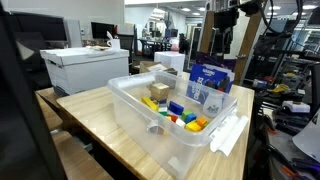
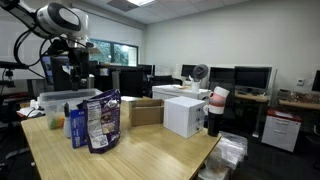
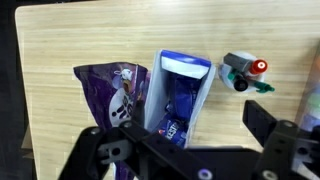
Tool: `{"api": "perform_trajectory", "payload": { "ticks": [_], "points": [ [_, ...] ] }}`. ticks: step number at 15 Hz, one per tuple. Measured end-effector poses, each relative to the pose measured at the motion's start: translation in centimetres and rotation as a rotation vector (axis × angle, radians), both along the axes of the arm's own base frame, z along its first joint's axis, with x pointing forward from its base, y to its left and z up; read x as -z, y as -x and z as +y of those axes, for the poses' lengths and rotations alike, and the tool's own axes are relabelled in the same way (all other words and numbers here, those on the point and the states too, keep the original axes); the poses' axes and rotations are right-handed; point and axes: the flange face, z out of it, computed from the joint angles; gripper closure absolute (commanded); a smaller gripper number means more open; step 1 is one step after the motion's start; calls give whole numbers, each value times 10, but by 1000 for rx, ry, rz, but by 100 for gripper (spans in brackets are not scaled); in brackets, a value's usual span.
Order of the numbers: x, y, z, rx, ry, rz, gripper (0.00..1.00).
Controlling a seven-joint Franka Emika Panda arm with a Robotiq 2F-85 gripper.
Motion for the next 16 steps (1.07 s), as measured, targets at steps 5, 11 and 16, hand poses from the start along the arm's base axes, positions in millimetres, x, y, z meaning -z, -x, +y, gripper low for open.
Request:
{"api": "perform_trajectory", "payload": {
  "ticks": [5,11,16],
  "points": [
    [-16,-8,-45,171,-59,-77,0],
    [-24,-9,-83,275,-73,-128,0],
    [-25,-9,-88,302,-70,-136,0]
  ]
}}
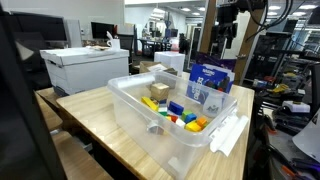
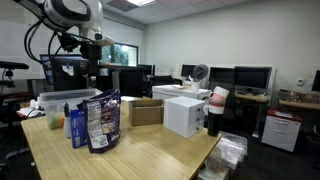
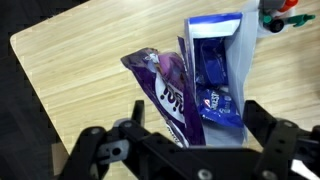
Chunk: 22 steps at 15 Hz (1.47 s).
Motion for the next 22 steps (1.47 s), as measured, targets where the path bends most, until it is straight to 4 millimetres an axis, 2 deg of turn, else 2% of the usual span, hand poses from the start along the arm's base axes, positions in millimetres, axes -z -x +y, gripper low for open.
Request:
{"api": "perform_trajectory", "payload": {
  "ticks": [13,16,22],
  "points": [
    [-4,-2,-1,-10,-1,-31,0],
    [-14,-2,-4,-78,-6,-63,0],
    [-33,7,-3,-323,-20,-86,0]
  ]
}}
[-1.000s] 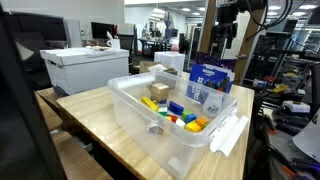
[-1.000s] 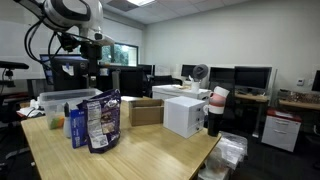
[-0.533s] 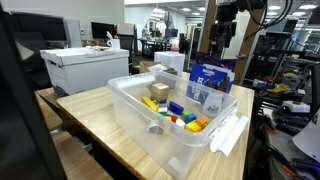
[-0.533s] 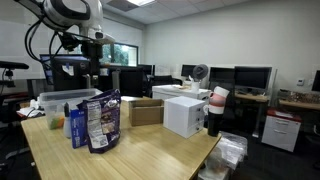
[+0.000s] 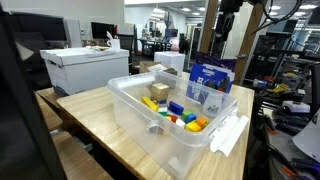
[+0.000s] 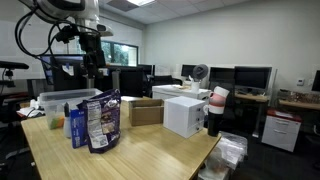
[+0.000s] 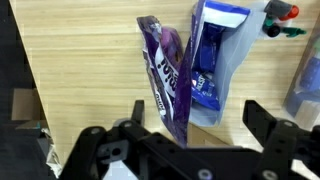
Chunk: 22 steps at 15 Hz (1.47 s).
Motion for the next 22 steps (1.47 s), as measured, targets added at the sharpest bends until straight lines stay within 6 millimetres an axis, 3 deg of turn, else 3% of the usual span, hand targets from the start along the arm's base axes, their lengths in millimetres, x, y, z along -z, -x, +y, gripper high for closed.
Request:
{"api": "perform_trajectory", "payload": {
  "ticks": [6,13,22],
  "points": [
    [-5,7,11,-228,-47,0,0],
    [-13,18,10,-425,-205,-41,0],
    [-6,27,19,-476,-206,47,0]
  ]
}}
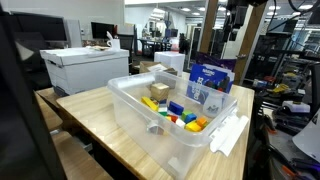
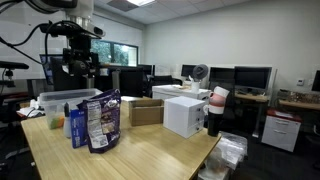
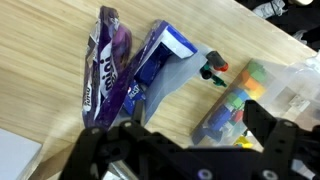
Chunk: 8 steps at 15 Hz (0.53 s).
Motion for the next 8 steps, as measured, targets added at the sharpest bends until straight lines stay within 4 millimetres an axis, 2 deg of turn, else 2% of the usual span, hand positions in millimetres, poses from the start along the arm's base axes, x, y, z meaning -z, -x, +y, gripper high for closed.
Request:
{"api": "perform_trajectory", "payload": {
  "ticks": [8],
  "points": [
    [6,5,3,-17,17,54,0]
  ]
}}
